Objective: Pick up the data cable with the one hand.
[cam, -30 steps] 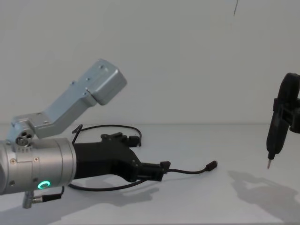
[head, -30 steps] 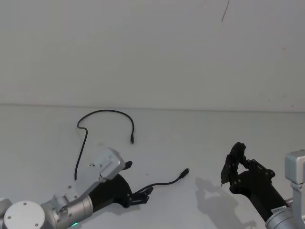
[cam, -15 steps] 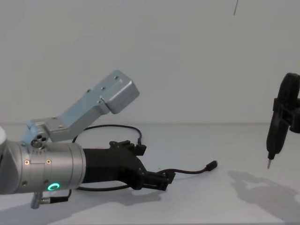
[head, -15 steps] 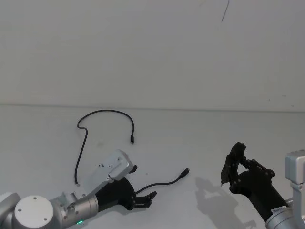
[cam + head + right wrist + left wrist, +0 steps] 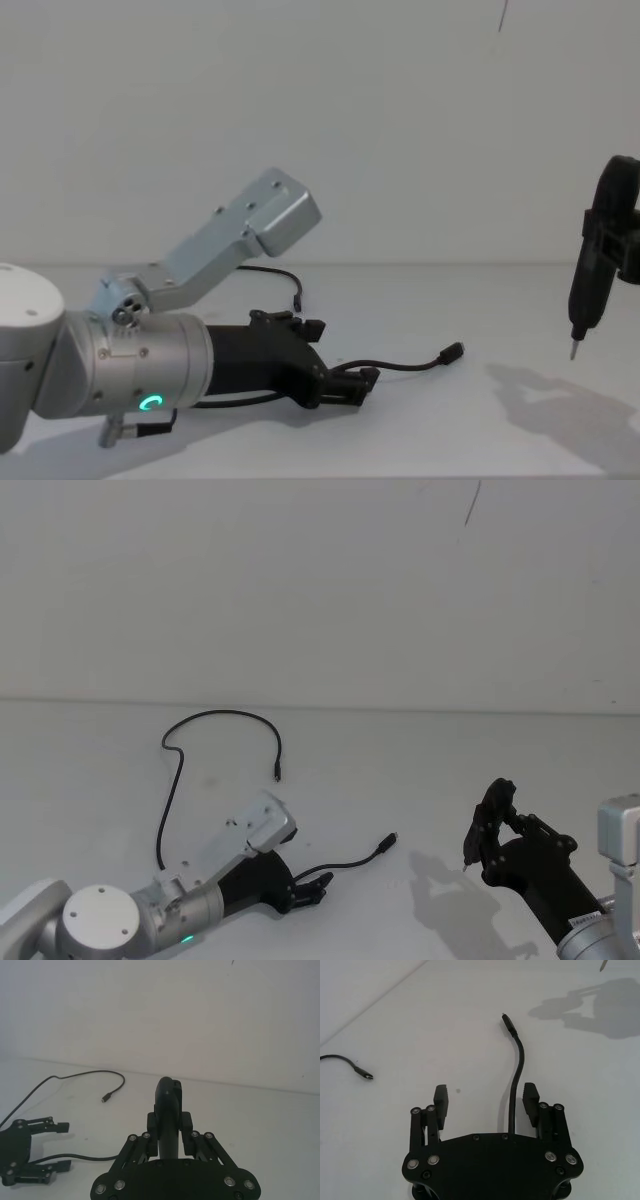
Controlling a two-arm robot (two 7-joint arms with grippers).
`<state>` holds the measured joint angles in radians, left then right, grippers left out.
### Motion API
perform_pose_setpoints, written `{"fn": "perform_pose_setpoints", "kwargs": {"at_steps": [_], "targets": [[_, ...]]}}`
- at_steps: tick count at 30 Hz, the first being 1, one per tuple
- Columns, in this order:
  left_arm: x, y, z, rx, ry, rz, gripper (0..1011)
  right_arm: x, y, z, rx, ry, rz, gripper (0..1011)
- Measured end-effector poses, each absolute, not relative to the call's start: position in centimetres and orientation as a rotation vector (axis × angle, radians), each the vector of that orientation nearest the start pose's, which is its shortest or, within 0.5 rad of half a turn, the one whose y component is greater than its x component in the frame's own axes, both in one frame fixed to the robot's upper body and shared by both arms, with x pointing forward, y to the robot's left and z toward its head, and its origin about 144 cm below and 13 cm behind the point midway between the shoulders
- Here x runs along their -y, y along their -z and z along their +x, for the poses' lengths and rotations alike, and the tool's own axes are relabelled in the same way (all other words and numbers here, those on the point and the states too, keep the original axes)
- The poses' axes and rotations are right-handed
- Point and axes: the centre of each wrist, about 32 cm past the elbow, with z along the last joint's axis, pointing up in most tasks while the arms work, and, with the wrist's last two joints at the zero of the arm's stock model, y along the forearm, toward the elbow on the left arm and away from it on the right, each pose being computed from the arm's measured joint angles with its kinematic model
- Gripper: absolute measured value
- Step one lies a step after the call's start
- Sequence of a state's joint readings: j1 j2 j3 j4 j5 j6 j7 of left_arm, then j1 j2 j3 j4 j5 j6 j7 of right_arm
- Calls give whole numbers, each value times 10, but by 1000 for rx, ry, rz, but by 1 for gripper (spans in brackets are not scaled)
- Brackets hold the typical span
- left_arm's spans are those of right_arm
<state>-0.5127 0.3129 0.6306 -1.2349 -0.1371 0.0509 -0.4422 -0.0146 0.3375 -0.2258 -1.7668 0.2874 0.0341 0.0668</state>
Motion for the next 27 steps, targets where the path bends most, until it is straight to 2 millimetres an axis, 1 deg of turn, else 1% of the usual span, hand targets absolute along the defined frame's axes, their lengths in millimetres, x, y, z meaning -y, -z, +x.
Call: {"fn": "perform_pose_setpoints", "kwargs": {"at_steps": [1, 3, 4, 5, 6, 7, 9, 10, 11, 12, 15, 16, 18, 20, 22, 25, 27], "targets": [[-178, -1179, 564, 213, -677, 355, 875, 237, -1189, 443, 75, 1229, 26, 269], [-176, -1178, 565, 213, -677, 354, 804, 237, -1189, 443, 75, 1229, 26, 269], [-176, -1178, 566, 213, -677, 354, 793, 237, -1189, 443, 75, 1229, 26, 269], [-175, -1177, 567, 212, -677, 355, 751, 237, -1189, 443, 75, 1229, 26, 269], [-175, -1177, 567, 212, -677, 355, 740, 237, -1189, 443, 75, 1229, 26, 269], [-174, -1177, 567, 212, -677, 355, 695, 237, -1189, 443, 75, 1229, 26, 269], [-173, -1176, 568, 211, -677, 355, 659, 237, -1189, 443, 75, 1229, 26, 269], [-172, -1176, 568, 211, -678, 355, 600, 237, -1189, 443, 75, 1229, 26, 269], [-172, -1176, 569, 211, -678, 355, 573, 237, -1189, 443, 75, 1229, 26, 269], [-171, -1176, 569, 211, -677, 354, 512, 237, -1189, 443, 75, 1230, 26, 269], [-170, -1175, 570, 210, -677, 354, 456, 237, -1189, 443, 75, 1229, 26, 269], [-170, -1175, 570, 210, -677, 355, 397, 237, -1189, 443, 75, 1229, 26, 269], [-169, -1175, 570, 210, -678, 354, 353, 237, -1189, 443, 75, 1229, 26, 269], [-169, -1175, 571, 209, -677, 354, 275, 237, -1189, 443, 75, 1229, 26, 269], [-169, -1175, 571, 209, -678, 354, 231, 237, -1189, 443, 75, 1229, 26, 269], [-168, -1174, 571, 209, -678, 355, 124, 237, -1189, 443, 75, 1229, 26, 269], [-168, -1174, 571, 209, -677, 354, 75, 237, -1189, 443, 75, 1229, 26, 269]]}}
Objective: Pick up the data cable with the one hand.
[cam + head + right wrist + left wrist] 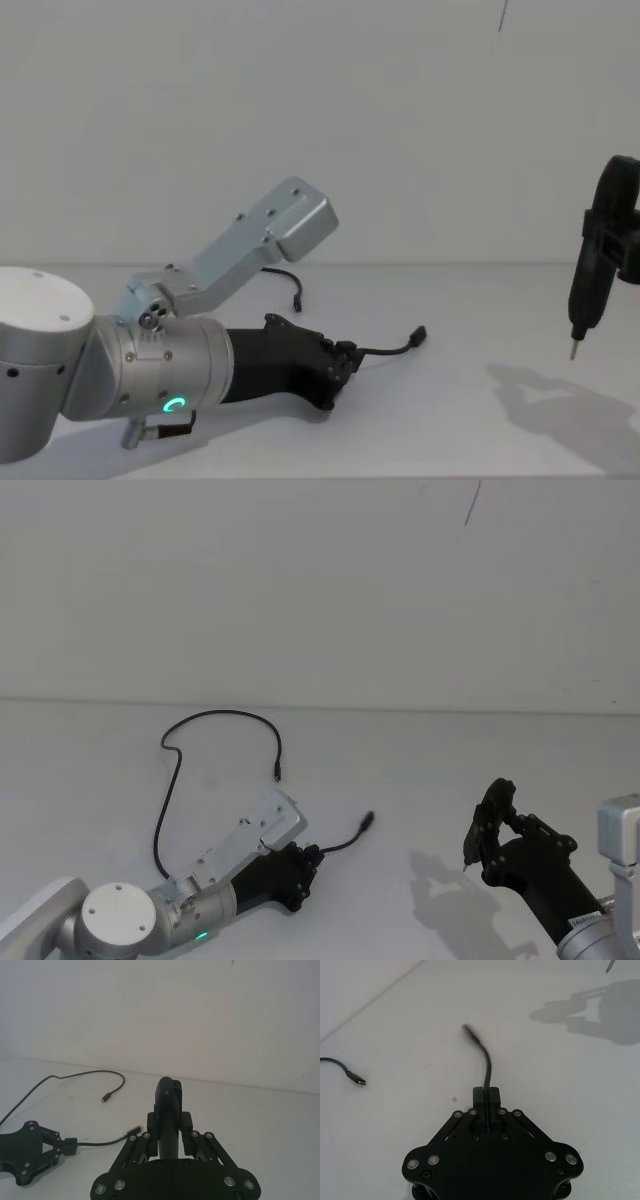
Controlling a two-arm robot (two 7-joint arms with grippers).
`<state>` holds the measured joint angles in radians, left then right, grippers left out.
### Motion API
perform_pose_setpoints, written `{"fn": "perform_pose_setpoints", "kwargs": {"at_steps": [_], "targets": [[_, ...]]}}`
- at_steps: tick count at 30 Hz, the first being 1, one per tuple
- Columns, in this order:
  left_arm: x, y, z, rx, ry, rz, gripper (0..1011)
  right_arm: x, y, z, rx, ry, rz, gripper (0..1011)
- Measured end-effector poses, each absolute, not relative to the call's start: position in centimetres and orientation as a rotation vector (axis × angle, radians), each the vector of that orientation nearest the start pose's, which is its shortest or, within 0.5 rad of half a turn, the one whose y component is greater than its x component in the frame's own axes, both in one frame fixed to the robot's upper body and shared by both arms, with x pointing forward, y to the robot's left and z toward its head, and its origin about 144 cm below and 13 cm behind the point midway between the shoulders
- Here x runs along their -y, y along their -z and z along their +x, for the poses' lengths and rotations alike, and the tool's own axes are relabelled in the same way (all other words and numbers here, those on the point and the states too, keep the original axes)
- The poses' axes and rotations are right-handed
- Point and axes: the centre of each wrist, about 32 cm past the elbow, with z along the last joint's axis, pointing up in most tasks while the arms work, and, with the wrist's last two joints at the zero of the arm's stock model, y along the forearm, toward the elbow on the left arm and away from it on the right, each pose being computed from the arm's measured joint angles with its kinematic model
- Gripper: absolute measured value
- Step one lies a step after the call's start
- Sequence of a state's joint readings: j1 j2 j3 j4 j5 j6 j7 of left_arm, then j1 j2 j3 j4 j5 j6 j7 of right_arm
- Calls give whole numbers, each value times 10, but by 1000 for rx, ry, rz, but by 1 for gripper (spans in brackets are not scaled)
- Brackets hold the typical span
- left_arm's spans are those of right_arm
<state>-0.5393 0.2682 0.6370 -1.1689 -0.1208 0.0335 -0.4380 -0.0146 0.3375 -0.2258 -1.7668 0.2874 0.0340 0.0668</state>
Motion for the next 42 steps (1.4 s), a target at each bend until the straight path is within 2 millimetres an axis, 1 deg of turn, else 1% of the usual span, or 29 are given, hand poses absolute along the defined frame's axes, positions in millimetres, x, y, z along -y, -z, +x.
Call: {"fn": "perform_pose_setpoints", "kwargs": {"at_steps": [3, 13, 22, 29, 37, 42], "targets": [[-168, -1174, 571, 211, -677, 352, 51, 237, -1189, 443, 75, 1229, 26, 269], [-174, -1181, 568, 239, -637, 318, 51, 237, -1189, 443, 75, 1229, 26, 269], [-197, -1200, 554, 275, -565, 277, 51, 237, -1189, 443, 75, 1229, 26, 269], [-219, -1212, 537, 295, -515, 260, 51, 237, -1189, 443, 75, 1229, 26, 269], [-232, -1219, 522, 301, -484, 255, 51, 237, -1189, 443, 75, 1229, 26, 269], [-236, -1221, 516, 302, -470, 254, 51, 237, -1189, 443, 75, 1229, 26, 269]]}}
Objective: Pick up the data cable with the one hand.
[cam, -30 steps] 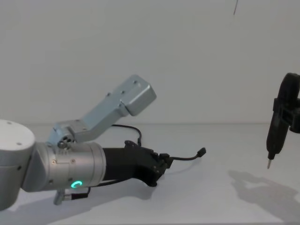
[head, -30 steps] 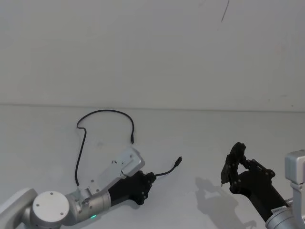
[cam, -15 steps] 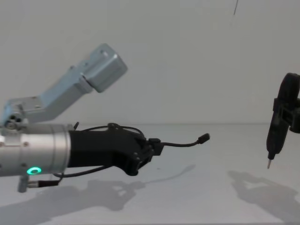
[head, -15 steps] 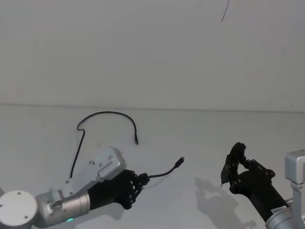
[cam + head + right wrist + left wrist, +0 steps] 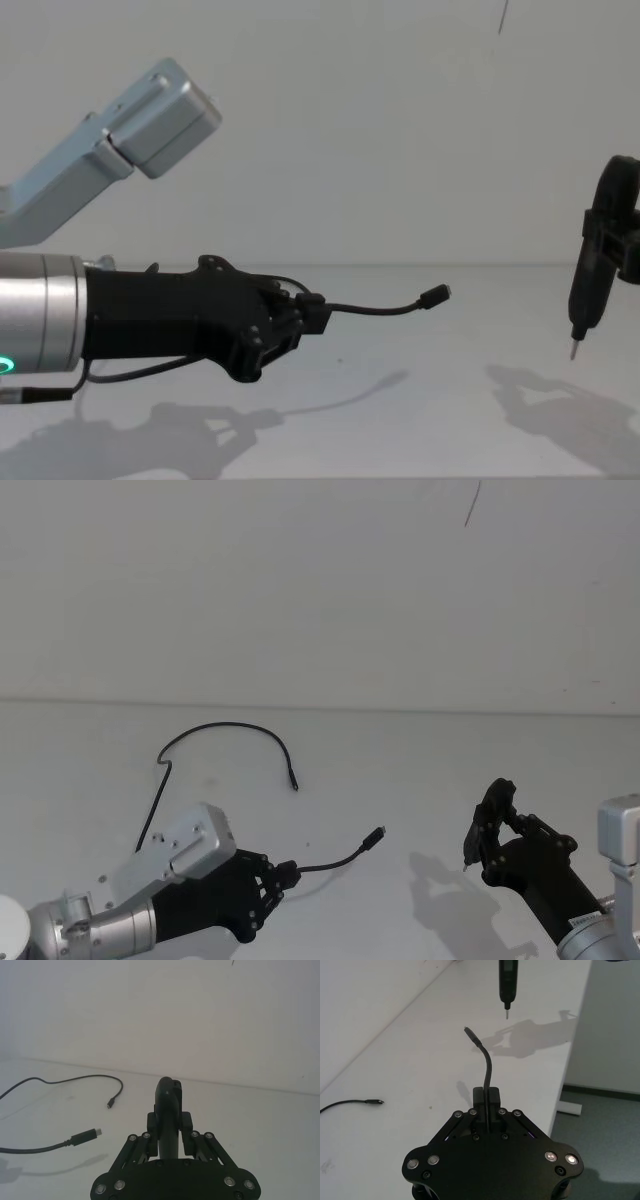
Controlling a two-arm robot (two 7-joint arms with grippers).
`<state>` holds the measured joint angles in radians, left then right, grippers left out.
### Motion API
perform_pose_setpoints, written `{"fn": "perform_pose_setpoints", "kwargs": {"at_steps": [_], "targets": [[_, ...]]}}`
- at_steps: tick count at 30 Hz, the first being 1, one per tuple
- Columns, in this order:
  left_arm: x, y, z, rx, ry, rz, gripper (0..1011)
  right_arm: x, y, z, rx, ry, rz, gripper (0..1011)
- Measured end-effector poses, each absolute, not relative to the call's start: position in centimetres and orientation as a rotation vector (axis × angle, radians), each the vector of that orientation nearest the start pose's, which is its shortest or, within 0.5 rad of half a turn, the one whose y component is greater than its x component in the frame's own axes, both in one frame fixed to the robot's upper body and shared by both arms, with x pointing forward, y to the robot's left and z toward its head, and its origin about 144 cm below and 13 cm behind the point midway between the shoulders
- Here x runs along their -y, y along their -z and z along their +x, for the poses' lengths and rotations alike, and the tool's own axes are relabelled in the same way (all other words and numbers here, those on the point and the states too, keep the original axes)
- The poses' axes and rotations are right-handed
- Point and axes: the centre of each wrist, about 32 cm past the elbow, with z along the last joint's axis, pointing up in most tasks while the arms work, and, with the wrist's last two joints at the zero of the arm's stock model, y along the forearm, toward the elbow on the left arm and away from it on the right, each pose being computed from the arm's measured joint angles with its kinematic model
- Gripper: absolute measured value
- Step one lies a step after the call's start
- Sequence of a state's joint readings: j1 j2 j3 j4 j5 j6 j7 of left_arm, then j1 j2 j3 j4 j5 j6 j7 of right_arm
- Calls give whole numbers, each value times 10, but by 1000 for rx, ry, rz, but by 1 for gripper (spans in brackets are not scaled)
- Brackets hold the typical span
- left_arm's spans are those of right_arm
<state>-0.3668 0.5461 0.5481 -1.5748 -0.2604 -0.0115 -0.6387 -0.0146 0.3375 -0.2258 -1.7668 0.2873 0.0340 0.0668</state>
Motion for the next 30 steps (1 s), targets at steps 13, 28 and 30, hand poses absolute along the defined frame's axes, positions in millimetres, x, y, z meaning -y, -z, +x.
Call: {"fn": "perform_pose_setpoints", "kwargs": {"at_steps": [13, 28, 30], "targets": [[-240, -1225, 507, 304, -449, 252, 51, 236, -1193, 443, 58, 1231, 50, 269], [-242, -1226, 503, 305, -442, 251, 51, 224, -1213, 440, -6, 1201, 136, 269], [-242, -1226, 503, 305, -441, 251, 51, 222, -1216, 439, -20, 1193, 142, 269]]}}
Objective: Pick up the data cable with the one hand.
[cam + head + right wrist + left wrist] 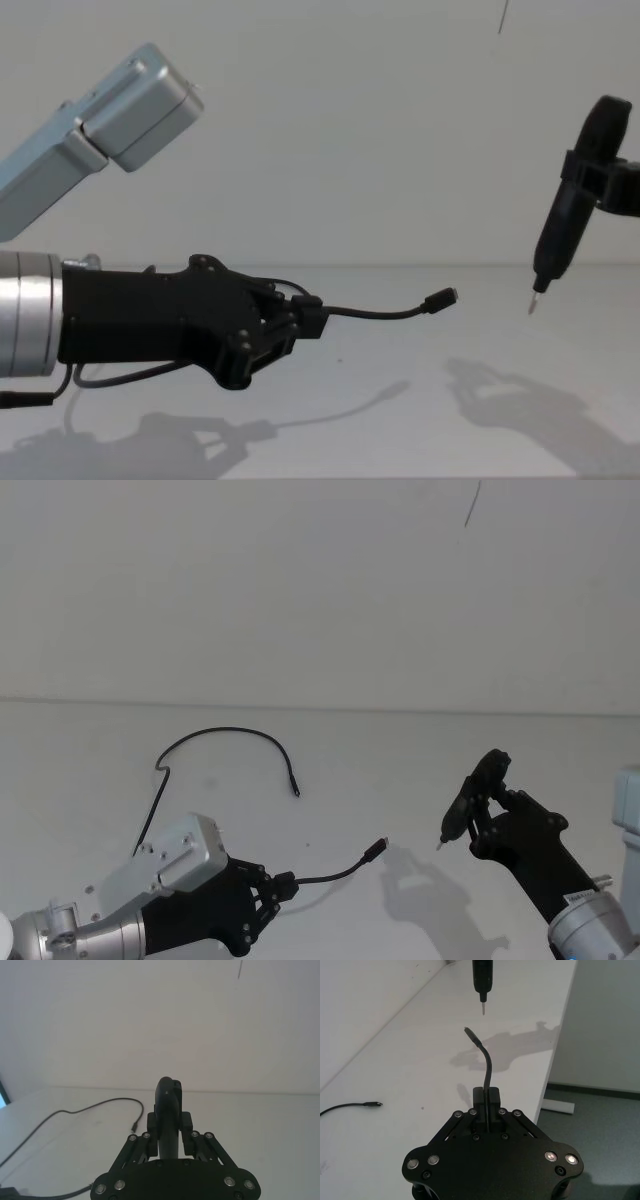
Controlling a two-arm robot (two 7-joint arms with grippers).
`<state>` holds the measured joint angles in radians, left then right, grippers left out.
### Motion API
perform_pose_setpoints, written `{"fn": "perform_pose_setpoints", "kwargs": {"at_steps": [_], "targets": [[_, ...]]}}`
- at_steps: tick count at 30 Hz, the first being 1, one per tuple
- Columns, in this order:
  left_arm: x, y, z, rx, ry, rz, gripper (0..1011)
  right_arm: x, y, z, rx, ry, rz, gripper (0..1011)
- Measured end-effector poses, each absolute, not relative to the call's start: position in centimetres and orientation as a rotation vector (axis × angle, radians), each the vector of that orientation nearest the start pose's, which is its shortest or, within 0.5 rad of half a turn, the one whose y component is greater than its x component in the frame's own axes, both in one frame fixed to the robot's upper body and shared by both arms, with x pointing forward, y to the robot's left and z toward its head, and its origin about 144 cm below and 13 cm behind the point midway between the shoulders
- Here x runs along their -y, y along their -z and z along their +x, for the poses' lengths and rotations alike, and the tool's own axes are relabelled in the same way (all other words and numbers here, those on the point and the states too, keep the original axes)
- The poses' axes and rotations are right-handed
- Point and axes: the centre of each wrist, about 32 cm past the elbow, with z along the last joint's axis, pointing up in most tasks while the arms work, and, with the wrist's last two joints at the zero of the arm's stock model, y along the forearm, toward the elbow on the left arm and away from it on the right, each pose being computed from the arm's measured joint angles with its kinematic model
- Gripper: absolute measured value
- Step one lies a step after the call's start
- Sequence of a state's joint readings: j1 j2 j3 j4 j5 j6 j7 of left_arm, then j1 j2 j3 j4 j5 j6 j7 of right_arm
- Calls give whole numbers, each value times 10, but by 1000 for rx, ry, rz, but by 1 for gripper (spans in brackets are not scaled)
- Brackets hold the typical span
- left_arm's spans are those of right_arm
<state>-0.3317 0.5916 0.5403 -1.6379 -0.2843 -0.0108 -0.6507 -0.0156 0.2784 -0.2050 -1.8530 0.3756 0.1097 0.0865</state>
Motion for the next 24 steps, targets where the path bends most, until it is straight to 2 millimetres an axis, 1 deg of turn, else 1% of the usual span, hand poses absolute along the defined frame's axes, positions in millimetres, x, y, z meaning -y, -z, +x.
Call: {"fn": "perform_pose_setpoints", "kwargs": {"at_steps": [9, 24], "targets": [[-242, -1227, 503, 306, -440, 251, 51, 215, -1225, 438, -81, 1158, 161, 269], [-242, -1227, 502, 306, -439, 251, 51, 209, -1234, 438, -149, 1104, 180, 269]]}}
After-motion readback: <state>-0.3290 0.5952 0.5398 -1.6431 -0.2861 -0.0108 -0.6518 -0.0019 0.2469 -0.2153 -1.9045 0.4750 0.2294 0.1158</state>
